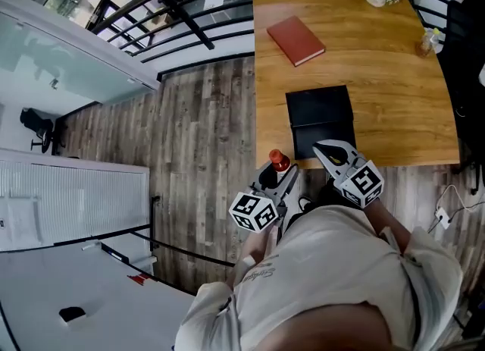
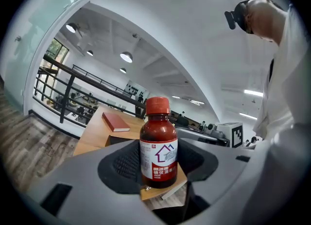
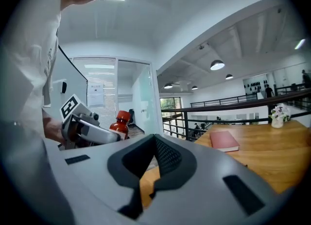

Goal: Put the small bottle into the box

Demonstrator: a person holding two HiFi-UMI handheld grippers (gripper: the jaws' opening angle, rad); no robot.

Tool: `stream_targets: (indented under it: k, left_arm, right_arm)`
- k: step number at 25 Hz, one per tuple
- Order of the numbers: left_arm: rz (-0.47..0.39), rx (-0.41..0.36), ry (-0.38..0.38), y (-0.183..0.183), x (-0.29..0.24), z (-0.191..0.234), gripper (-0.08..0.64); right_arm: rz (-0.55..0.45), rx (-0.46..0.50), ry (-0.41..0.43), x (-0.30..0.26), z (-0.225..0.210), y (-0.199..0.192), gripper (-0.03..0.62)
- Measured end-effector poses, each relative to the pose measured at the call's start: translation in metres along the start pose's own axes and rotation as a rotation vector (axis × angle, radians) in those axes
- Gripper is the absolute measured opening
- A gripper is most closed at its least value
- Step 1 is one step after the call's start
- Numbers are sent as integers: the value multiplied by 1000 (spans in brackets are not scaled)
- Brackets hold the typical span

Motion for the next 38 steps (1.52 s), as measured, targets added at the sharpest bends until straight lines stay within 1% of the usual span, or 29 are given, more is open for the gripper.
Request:
stream_targets:
  k: [2, 4, 8, 12, 16, 18, 21, 25, 27, 29, 32, 35, 38]
  left_arm:
    - [0, 39, -26, 3, -11, 4, 225]
    - [-1, 61, -50, 6, -26, 6, 226]
    - [28, 49, -53, 19, -56, 15, 225]
    - [35, 55, -72, 36, -88, 15, 225]
    - [54, 17, -93, 56, -125, 18, 225]
    - [63, 13, -93, 60, -141, 18, 225]
    - [84, 12, -91, 60, -165, 19, 225]
    - [121, 28, -75, 51, -193, 21, 225]
    - [146, 44, -57, 46, -203, 23, 225]
    - [167, 51, -44, 41, -211, 25, 225]
    - [188, 64, -37, 37, -224, 31, 225]
    - [208, 96, -36, 33, -233, 31, 225]
    - [225, 98, -35, 34, -239, 31, 226]
  right_arm:
    - [0, 16, -9, -3, -8, 3, -5]
    - [6, 22, -25, -4, -22, 3, -5]
    - [4, -13, -51, -15, -54, -1, -5]
    - [-34, 24, -50, -18, -83, 13, -5]
    - [-63, 17, -119, -6, -131, 19, -5]
    - [-62, 19, -155, 5, -154, 16, -5]
    - [-26, 23, -196, 18, -185, 2, -5]
    - [-10, -2, -204, 27, -211, -17, -5]
    - [-5, -32, -208, 29, -223, -26, -5]
    - [-11, -50, -200, 31, -231, -29, -5]
    - [-15, -39, -185, 27, -243, -32, -5]
    - [-1, -62, -200, 27, -253, -40, -5]
    - [-3, -99, -212, 29, -258, -43, -5]
Point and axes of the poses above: the fingertips, and each gripper's own axes: x backward along the fingers, z to its left, y out of its top, the point moved 3 cm from there along x, backward along the fingers, and after that the axes turned 5 degrees about -y, right-handed, at the moved point
